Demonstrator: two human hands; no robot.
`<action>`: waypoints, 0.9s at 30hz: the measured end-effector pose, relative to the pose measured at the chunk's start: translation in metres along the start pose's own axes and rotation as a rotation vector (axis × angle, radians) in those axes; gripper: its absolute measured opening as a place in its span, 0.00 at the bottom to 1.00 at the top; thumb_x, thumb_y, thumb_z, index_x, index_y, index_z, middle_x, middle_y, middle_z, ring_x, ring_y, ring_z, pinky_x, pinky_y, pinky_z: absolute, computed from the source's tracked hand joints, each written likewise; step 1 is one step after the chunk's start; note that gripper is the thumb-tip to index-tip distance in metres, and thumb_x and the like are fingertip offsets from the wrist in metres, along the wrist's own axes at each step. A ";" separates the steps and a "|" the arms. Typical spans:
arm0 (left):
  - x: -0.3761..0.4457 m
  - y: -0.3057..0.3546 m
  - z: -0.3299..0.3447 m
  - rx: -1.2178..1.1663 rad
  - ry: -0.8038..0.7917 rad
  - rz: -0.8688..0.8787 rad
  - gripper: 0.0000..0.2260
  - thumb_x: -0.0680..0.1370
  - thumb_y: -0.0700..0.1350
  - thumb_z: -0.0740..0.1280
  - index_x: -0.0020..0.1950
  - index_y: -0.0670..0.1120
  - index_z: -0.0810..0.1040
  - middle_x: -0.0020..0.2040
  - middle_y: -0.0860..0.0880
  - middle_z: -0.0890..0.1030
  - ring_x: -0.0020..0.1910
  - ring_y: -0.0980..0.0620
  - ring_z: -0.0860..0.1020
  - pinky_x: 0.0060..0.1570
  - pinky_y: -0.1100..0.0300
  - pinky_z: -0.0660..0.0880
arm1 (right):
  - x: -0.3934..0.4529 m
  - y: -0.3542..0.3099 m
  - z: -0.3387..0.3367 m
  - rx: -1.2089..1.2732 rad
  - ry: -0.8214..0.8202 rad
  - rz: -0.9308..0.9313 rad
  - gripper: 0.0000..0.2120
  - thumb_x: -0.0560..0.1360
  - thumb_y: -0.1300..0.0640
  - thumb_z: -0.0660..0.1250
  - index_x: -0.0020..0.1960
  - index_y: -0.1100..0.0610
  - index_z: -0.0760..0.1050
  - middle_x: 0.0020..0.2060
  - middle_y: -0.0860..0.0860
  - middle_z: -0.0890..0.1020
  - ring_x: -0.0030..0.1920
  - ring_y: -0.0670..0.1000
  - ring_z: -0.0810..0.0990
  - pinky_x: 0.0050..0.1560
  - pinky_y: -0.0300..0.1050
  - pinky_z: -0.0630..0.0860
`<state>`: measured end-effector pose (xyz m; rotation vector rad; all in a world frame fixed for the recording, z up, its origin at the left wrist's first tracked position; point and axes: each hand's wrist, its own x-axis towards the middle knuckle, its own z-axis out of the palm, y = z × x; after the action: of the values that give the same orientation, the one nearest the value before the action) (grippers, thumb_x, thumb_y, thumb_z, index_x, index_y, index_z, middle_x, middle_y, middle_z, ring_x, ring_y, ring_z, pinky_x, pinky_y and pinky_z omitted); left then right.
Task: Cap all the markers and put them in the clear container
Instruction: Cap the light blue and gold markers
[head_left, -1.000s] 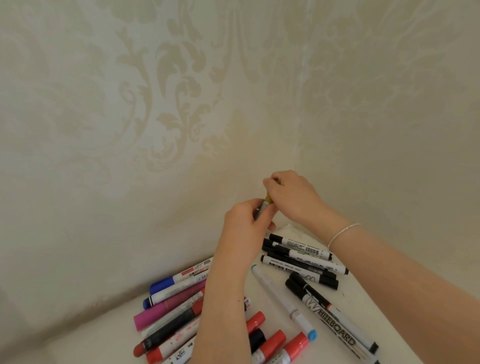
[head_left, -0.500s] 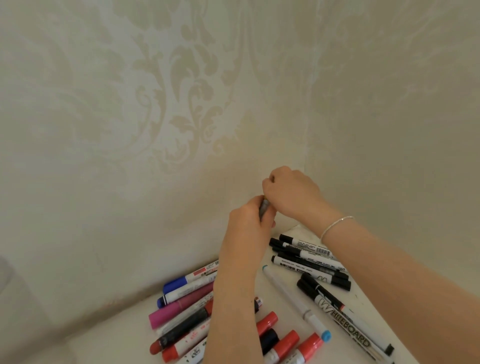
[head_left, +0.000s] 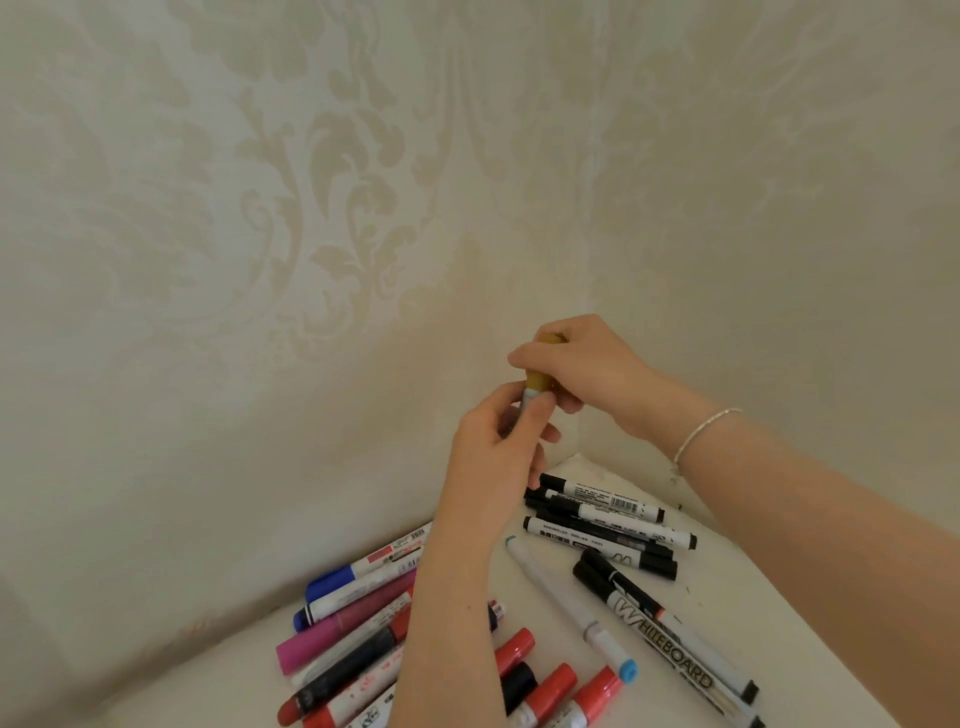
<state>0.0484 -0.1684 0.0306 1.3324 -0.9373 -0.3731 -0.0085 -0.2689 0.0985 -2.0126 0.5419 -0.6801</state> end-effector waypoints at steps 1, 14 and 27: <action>-0.001 0.001 -0.003 -0.017 -0.038 -0.014 0.08 0.81 0.46 0.62 0.53 0.46 0.80 0.34 0.47 0.78 0.27 0.55 0.71 0.26 0.62 0.69 | 0.000 0.000 -0.001 0.010 -0.010 -0.008 0.09 0.74 0.59 0.67 0.38 0.61 0.72 0.24 0.53 0.75 0.20 0.47 0.68 0.22 0.37 0.65; -0.008 0.002 -0.017 -0.018 -0.126 -0.214 0.15 0.81 0.52 0.61 0.52 0.41 0.79 0.38 0.44 0.83 0.33 0.50 0.81 0.38 0.58 0.79 | -0.018 0.018 0.003 0.377 -0.148 0.158 0.14 0.73 0.64 0.70 0.57 0.62 0.73 0.43 0.57 0.81 0.42 0.53 0.82 0.44 0.43 0.81; -0.023 0.040 -0.051 0.519 0.018 -0.162 0.08 0.80 0.50 0.62 0.50 0.49 0.80 0.42 0.54 0.84 0.44 0.57 0.83 0.57 0.51 0.76 | -0.060 0.046 -0.007 0.394 -0.082 0.286 0.16 0.79 0.64 0.61 0.64 0.52 0.67 0.43 0.59 0.78 0.36 0.54 0.78 0.40 0.49 0.81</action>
<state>0.0618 -0.1088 0.0620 1.8897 -0.9492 -0.2472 -0.0632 -0.2589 0.0470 -1.5513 0.5825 -0.4833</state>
